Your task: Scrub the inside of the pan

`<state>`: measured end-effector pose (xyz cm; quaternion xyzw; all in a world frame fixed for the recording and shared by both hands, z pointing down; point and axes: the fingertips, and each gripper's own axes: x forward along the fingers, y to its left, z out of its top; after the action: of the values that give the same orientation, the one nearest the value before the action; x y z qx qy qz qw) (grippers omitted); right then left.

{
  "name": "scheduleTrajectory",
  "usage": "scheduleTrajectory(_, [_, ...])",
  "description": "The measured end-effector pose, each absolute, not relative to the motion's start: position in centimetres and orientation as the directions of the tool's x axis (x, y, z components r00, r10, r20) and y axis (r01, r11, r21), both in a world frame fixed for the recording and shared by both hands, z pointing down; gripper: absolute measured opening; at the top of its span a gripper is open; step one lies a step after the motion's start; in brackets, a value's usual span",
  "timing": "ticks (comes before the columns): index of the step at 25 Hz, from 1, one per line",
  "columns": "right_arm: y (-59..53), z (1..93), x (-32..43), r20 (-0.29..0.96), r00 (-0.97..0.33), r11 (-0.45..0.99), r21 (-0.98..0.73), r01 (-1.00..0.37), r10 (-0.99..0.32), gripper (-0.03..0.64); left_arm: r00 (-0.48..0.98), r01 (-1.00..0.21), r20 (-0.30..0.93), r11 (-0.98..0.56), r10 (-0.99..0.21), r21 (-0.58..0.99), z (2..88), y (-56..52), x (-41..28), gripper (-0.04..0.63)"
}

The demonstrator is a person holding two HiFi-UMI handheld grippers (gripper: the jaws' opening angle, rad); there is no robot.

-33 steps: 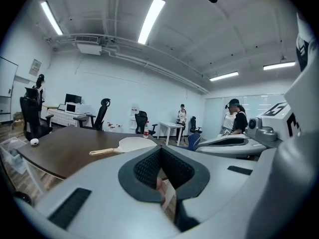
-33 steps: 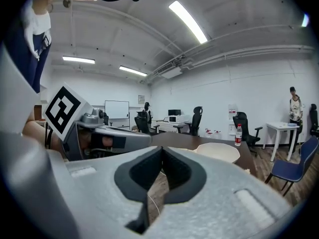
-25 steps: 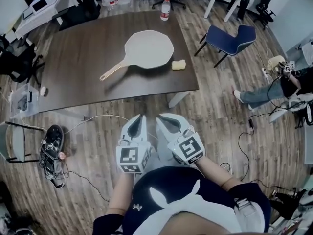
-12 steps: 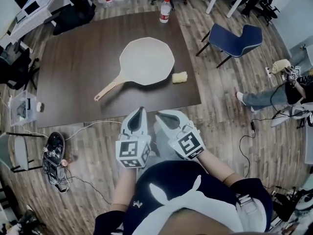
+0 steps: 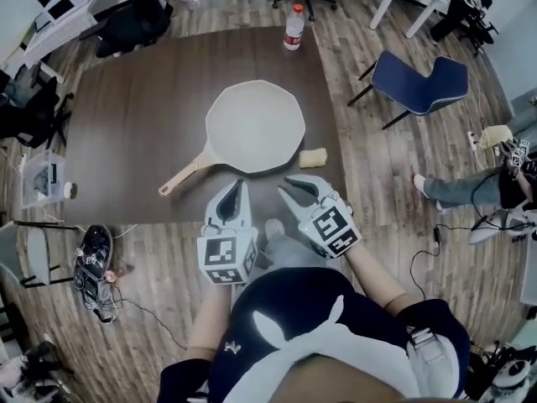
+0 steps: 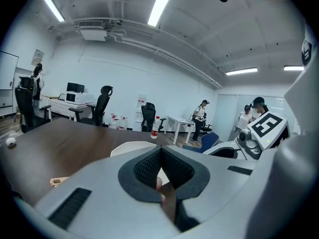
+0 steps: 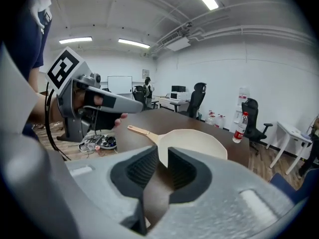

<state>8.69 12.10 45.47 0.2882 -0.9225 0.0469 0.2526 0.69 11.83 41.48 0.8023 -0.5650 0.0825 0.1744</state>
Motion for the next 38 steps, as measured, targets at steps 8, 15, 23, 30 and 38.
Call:
scheduleTrajectory(8, [7.4, 51.4, 12.8, 0.641, -0.653, 0.873, 0.055, -0.485, -0.403, 0.121, 0.248, -0.967, 0.368, -0.204, -0.896, 0.154, 42.6, 9.0, 0.2, 0.003])
scheduleTrajectory(15, [4.1, 57.6, 15.9, 0.766, -0.513, 0.865, 0.109, -0.490, -0.387, 0.123, 0.223, -0.971, 0.423, -0.163, -0.878, 0.175, 44.4, 8.3, -1.2, 0.003])
scheduleTrajectory(23, [2.9, 63.7, 17.6, 0.857, -0.365, 0.907, 0.236, -0.348, -0.363, 0.123, 0.267, -0.958, 0.413, -0.194, -0.871, 0.212, 44.3, 6.0, 0.1, 0.003])
scheduleTrajectory(30, [1.5, 67.1, 19.1, 0.899, -0.274, 0.921, 0.264, -0.286, -0.343, 0.123, 0.285, -0.955, 0.422, -0.217, -0.861, 0.203, 44.6, 3.8, 0.6, 0.003])
scheduleTrajectory(38, [0.9, 69.9, 19.0, 0.918, -0.263, 0.913, 0.193, -0.359, -0.298, 0.112, 0.274, -0.958, 0.432, -0.205, -0.859, 0.200, 44.9, 1.9, -0.6, 0.003])
